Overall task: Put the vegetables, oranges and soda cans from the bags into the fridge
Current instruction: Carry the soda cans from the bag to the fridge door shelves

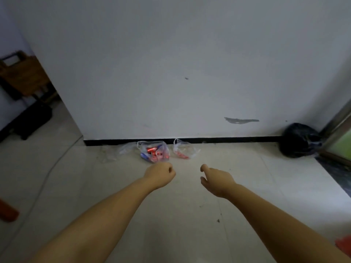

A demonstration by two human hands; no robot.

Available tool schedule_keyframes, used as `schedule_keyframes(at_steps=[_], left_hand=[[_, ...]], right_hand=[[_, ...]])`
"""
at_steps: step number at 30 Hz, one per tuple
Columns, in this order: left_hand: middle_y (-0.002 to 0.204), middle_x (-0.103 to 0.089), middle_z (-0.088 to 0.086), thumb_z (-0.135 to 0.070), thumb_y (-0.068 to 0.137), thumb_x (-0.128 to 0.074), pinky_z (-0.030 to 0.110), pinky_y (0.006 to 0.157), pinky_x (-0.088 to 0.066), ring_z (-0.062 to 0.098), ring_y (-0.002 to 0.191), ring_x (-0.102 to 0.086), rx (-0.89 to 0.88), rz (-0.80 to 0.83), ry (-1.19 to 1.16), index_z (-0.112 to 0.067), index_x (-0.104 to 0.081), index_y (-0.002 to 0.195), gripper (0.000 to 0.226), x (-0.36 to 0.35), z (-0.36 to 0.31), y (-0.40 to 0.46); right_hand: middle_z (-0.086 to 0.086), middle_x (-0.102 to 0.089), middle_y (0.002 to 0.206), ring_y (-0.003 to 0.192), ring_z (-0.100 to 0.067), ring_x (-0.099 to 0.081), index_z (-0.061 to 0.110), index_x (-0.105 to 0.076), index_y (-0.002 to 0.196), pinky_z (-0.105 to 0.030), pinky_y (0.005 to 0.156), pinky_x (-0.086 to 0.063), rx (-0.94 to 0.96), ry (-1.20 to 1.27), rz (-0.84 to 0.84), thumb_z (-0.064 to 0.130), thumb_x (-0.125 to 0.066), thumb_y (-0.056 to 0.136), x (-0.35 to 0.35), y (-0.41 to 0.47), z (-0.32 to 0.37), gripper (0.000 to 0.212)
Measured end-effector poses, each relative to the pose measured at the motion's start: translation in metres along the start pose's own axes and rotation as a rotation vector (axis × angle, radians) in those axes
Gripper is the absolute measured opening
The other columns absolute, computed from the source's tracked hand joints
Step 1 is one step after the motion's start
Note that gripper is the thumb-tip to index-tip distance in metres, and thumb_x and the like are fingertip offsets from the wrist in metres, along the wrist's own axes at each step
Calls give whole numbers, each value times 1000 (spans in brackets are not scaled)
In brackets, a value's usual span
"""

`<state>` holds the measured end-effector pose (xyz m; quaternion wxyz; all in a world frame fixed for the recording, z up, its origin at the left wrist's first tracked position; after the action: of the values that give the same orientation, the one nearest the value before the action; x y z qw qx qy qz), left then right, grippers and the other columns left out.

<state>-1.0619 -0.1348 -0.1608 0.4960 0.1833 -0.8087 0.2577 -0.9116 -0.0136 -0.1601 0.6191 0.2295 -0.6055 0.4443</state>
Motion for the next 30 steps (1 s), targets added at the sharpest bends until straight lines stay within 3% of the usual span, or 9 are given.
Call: schedule_keyframes(at_steps=[4,10,15,19,22,26,30], left_hand=[[91,-63,15,-26,91,-43,32,68,-42,33,87,-60,18,-3,0,-13,-52,75,22,18,24,48],[79,-56,11,-23,93,-41,32,67,-42,30,83,-58,191,-67,-85,-15,-43,66,28,68,84,110],[93,-64,14,-24,91,-46,31,70,-44,29,85,-59,326,-56,-161,-8,-62,83,24,70,152,150],[88,-62,9,-25,91,-46,27,67,-40,22,76,-55,361,-35,-166,-12,-60,83,21,75,226,195],[89,-64,10,-25,91,-46,30,67,-42,25,78,-59,353,-7,-162,-10,-63,87,22,91,277,238],[83,-59,9,-22,92,-44,27,62,-36,20,72,-52,310,75,-124,-13,-58,80,20,114,316,299],[77,-53,9,-21,93,-43,27,59,-35,20,71,-49,275,165,-138,-14,-48,70,24,112,327,374]], right_hand=[[-10,-60,121,102,-30,-60,16,-37,130,-35,77,-43,27,-59,-2,35,-36,98,26,80,-4,37],[-11,-61,118,102,-30,-59,17,-40,128,-35,78,-44,109,-51,59,32,-39,97,47,206,10,35],[-14,-59,123,107,-31,-59,13,-32,136,-34,83,-44,231,-103,171,33,-39,97,31,302,61,44],[-20,-48,134,104,-34,-60,12,-34,135,-37,85,-47,309,-139,212,32,-36,98,14,374,114,42],[-22,-41,141,100,-33,-63,15,-32,137,-36,82,-46,268,-106,274,32,-37,97,-4,426,132,44],[-15,-57,125,101,-26,-62,15,-35,136,-28,75,-43,201,-72,335,28,-37,98,-12,478,137,40],[-10,-60,122,107,-25,-60,17,-37,136,-29,79,-41,127,23,343,31,-38,99,-17,524,129,39]])
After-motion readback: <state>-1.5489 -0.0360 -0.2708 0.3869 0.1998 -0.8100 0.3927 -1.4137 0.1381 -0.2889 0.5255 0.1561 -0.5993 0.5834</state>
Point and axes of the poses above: each hand's wrist, its own y-axis towards the middle knuckle, its own x-axis out of the back of the hand, z = x × y, the point moved 5 cm from there along y, towards the middle knuckle
